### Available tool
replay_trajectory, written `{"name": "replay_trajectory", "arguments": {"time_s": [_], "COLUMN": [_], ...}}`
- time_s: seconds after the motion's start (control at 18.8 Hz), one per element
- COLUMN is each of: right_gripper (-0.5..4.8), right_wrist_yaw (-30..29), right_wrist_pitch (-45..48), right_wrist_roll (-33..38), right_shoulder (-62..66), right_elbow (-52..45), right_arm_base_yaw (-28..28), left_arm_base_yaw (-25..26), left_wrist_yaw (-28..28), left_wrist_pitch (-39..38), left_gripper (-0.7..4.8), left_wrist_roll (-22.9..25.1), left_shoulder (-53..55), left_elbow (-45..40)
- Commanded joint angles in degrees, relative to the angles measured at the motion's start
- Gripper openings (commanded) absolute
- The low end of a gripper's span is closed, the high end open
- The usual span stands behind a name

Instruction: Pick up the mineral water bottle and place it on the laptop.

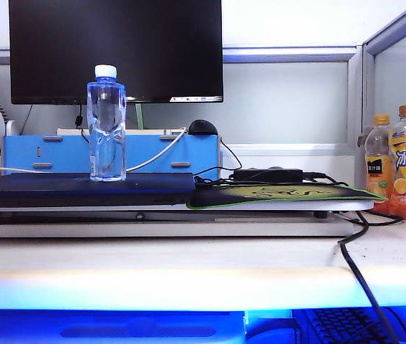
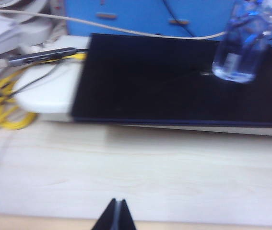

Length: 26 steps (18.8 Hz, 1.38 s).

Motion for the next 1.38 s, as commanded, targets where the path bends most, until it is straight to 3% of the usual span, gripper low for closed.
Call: {"name": "replay_trajectory", "arguments": {"time_s": [0.05, 0.16, 0.27, 0.37, 0.43, 0.48, 0.53, 0.85, 1.07, 1.17, 1.38], "right_gripper": [4.79, 2.62, 1.78, 1.76, 1.39, 0.34, 0.0, -0.02, -0.02, -0.02, 0.0], "right_wrist_yaw": [7.91, 12.2, 12.74, 13.62, 14.84, 17.07, 18.25, 22.27, 29.46, 29.7, 29.99], "right_wrist_pitch": [-4.07, -5.86, -7.58, -10.45, -12.09, -15.39, -17.14, -27.91, -40.13, -42.91, -30.32], "right_wrist_roll": [-6.19, -8.76, -8.76, -8.87, -9.07, -11.23, -12.98, -16.7, -16.65, -16.22, -16.24], "right_shoulder": [-9.66, -17.64, -23.61, -29.09, -31.5, -35.32, -37.4, -51.43, -57.24, -60.98, -72.19], "right_elbow": [0.28, 0.28, 0.28, 0.26, 0.26, 0.26, 0.26, 0.22, -0.76, -7.04, -36.0], "right_arm_base_yaw": [0.04, 0.04, 0.04, 0.04, 0.04, 0.04, 0.04, 0.13, 0.17, 0.17, -0.46], "left_arm_base_yaw": [-0.22, -0.22, -0.22, -0.22, -0.22, -0.22, -0.22, -0.22, -0.22, -0.22, -0.22], "left_wrist_yaw": [0.26, 0.24, 0.24, 0.26, 0.26, 0.26, 0.24, 0.26, 0.26, 0.26, 0.26], "left_wrist_pitch": [0.07, 0.07, 0.07, 0.07, 0.07, 0.07, 0.07, 0.07, 0.07, 0.07, 0.07], "left_gripper": [-0.02, -0.02, -0.02, -0.02, -0.02, -0.02, -0.02, -0.02, -0.02, -0.02, -0.02], "left_wrist_roll": [0.07, 0.07, 0.07, 0.07, 0.07, 0.07, 0.07, 0.09, 0.07, 0.07, 0.09], "left_shoulder": [-0.35, -0.35, -0.35, -0.35, -0.35, -0.35, -0.35, -0.35, -0.35, -0.35, -0.35], "left_elbow": [0.0, 0.0, 0.0, 0.0, 0.0, 0.0, 0.0, 0.0, 0.0, 0.0, 0.0]}}
